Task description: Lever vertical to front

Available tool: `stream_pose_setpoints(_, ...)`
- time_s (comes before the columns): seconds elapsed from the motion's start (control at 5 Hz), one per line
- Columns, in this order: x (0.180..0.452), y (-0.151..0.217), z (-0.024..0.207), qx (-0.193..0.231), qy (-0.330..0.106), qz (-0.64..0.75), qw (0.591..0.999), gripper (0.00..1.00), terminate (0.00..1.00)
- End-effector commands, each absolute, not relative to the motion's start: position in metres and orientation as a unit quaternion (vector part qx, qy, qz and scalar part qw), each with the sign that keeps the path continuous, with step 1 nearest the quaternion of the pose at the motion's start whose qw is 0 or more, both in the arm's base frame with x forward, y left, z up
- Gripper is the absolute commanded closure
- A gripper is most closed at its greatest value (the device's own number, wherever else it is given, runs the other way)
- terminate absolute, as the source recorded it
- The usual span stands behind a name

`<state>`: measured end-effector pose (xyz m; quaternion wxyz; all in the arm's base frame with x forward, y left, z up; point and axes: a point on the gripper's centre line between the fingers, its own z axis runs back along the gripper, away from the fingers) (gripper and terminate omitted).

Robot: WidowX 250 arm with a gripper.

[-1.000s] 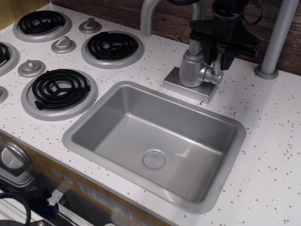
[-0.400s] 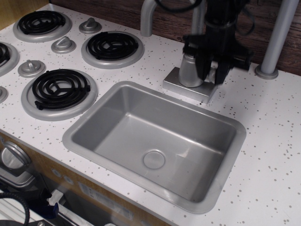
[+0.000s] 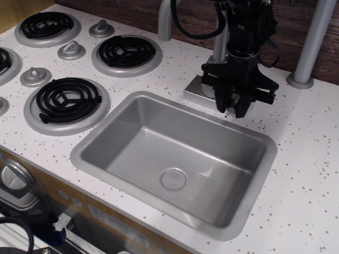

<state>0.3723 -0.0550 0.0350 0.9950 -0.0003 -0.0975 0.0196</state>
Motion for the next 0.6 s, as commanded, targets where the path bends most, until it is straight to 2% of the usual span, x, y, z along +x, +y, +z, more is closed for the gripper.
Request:
stream_pose_setpoints(0.0,0.385,-0.056,0.046,-0.008,-0.125,0.015,0.992,1.00,0.00)
stream_pose_setpoints(0.2,0.381,-0.058,0.066,0.005,-0.123,0.025,0.992,0.00,0.00)
stream_pose_setpoints(0.4,0.371,-0.053,0.087,0.021,-0.118,0.035,0.992,0.00,1.00)
